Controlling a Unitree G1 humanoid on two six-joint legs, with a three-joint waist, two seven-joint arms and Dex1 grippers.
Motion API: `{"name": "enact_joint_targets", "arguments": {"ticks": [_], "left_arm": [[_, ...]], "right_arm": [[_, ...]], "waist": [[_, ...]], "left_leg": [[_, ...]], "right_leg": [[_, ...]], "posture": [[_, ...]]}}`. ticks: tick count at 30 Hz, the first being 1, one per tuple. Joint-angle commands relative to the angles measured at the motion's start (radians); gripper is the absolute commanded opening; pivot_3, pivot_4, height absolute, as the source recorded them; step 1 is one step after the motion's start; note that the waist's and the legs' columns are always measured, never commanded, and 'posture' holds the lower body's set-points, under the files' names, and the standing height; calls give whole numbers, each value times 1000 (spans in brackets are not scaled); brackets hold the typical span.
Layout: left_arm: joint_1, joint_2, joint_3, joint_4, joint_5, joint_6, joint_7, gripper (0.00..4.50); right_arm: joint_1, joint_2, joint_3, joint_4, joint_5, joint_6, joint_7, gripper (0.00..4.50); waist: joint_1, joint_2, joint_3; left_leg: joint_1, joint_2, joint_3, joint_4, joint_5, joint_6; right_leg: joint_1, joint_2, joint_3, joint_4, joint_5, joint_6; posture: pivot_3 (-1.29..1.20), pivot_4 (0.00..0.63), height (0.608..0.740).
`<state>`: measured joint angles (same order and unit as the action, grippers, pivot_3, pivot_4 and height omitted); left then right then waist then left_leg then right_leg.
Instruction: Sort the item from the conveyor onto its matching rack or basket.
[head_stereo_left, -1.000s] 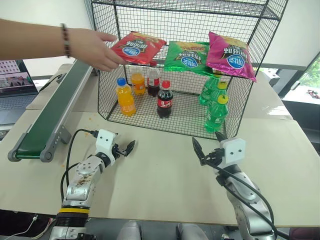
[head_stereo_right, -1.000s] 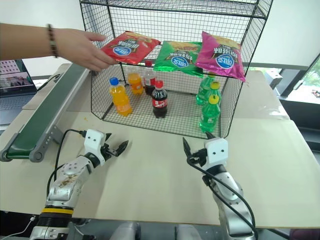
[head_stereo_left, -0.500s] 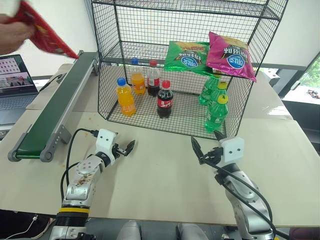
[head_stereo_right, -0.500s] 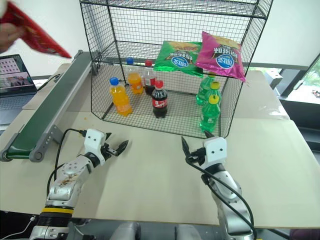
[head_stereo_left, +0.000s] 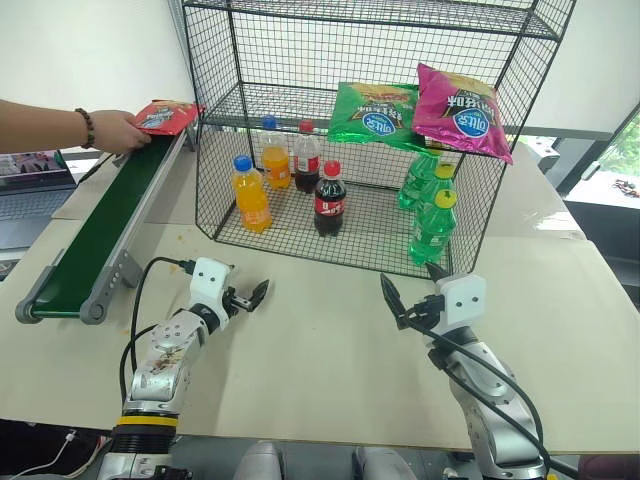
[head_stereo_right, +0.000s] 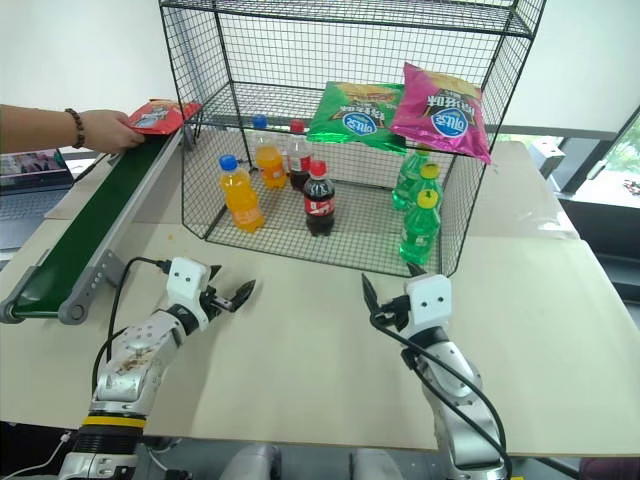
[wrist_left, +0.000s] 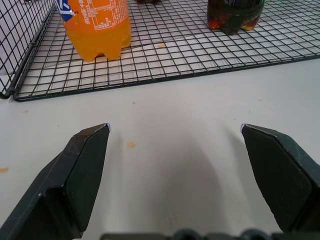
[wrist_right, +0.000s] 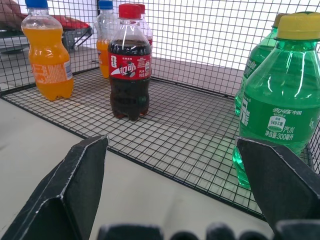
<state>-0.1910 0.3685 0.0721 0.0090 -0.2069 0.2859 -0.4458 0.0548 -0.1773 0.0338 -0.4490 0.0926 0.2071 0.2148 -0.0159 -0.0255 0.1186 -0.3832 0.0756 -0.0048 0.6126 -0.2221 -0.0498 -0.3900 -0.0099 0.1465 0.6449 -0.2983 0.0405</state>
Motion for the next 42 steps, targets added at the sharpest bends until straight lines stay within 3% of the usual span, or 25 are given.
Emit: {"name": "enact_joint_targets", "arguments": {"ticks": [1, 10, 17, 21, 24, 33, 42], "left_arm": [[20, 18, 57, -94, -83, 22, -47, 4484], [178, 125, 202, -406, -317, 254, -109, 4484], [320, 131, 585, -535, -814, 496, 34, 4484], [335, 106, 806, -483, -1136, 463, 255, 4484], [424, 32, 947, -459, -1329, 384, 393, 4484], [533, -45, 1011, -316, -1610, 289, 498, 4484], [536, 37, 951, -142, -1703, 335, 488, 4484]], "right_arm": [[-17, -3, 1, -33, 9, 0, 8, 4500], [-116, -96, -16, -49, 111, 42, 159, 4500], [-256, -200, 0, -35, 316, 119, 404, 4500], [-369, -222, 34, 2, 416, 166, 538, 4500], [-490, -205, 81, 52, 491, 195, 653, 4500], [-669, -139, 142, 157, 544, 206, 785, 4500], [-744, -101, 146, 193, 542, 198, 838, 4500]], "waist": [[-1, 0, 0], [-9, 0, 0], [-25, 0, 0], [-28, -1, 1], [-36, 0, 1], [-12, -3, -1], [-15, -3, -1]], "left_leg": [[0, 0, 0, 0, 0, 0], [1, 0, 0, 0, 0, 1], [1, 1, 0, 2, -1, 1], [2, 1, -1, 2, -1, 1], [2, 1, -1, 2, -1, 2], [2, 1, -3, 4, -3, 5], [2, 1, -3, 3, -3, 5]], "right_leg": [[0, 0, 0, 0, 0, 0], [0, 0, 0, 1, 0, 0], [1, 0, 0, 1, 0, 0], [2, 0, -1, 1, 0, 0], [2, 0, -1, 1, 0, 0], [3, 0, -4, 1, -1, -1], [1, 0, -4, 1, -2, -2]], "posture": [[0, 150, 740], [0, 150, 740], [0, 150, 740], [0, 150, 740], [0, 150, 740], [0, 150, 740], [0, 150, 740]]}}
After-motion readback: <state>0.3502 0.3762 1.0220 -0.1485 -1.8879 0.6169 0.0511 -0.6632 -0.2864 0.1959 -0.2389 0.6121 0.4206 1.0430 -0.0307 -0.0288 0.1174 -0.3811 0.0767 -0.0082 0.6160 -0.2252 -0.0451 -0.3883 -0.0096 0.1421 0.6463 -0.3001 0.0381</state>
